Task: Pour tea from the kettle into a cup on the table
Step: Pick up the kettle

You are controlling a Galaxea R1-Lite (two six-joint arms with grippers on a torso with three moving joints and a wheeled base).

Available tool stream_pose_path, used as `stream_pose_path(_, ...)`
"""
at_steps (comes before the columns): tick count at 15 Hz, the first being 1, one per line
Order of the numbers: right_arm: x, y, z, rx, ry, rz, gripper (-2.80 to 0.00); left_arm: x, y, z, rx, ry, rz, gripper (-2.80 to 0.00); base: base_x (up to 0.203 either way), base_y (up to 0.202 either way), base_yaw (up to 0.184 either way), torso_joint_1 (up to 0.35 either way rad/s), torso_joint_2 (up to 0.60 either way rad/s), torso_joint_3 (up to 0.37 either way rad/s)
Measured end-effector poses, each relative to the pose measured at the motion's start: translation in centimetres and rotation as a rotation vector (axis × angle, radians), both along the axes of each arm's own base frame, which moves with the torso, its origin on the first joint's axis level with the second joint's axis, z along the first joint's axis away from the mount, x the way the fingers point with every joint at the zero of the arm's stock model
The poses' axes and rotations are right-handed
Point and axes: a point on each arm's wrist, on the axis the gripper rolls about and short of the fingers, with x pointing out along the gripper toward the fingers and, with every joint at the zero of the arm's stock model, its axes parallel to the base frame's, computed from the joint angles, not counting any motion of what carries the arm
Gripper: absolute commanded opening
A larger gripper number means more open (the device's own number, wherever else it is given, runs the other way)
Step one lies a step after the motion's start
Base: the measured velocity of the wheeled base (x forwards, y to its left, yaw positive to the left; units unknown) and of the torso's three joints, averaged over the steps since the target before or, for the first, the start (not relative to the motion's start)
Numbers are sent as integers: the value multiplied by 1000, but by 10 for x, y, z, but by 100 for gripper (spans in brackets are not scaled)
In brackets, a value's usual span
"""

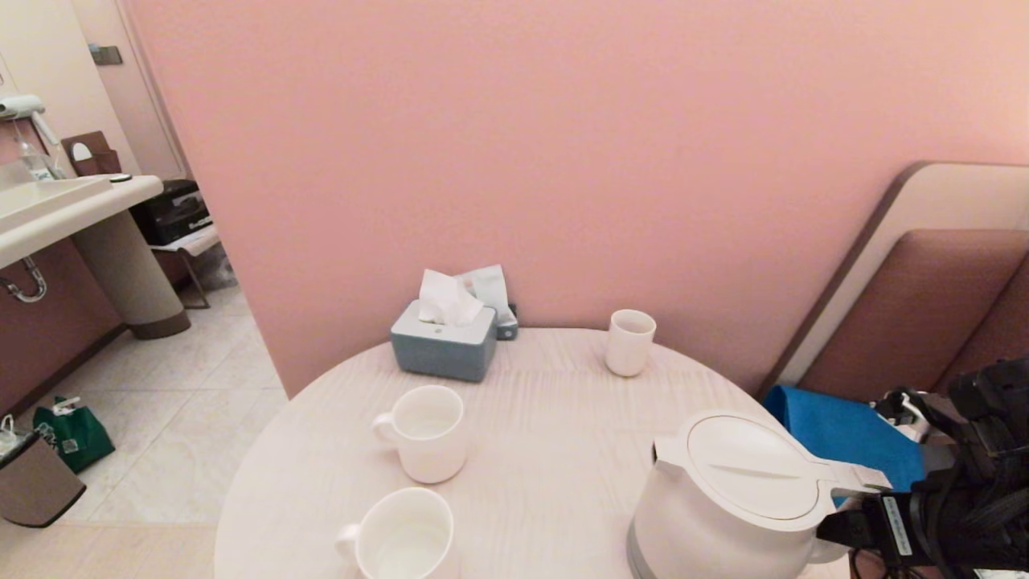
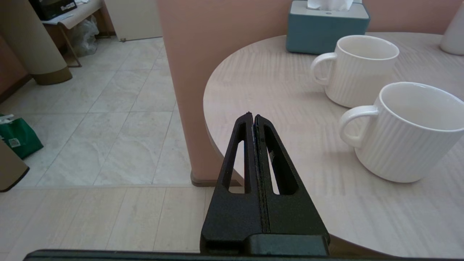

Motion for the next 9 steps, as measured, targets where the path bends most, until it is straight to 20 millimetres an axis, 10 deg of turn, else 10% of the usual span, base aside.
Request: stream_pose_path(9,8,0,-15,-2,-57,-9,0,0,0,0,0,0,0,-280,0,0,0,0,0,0)
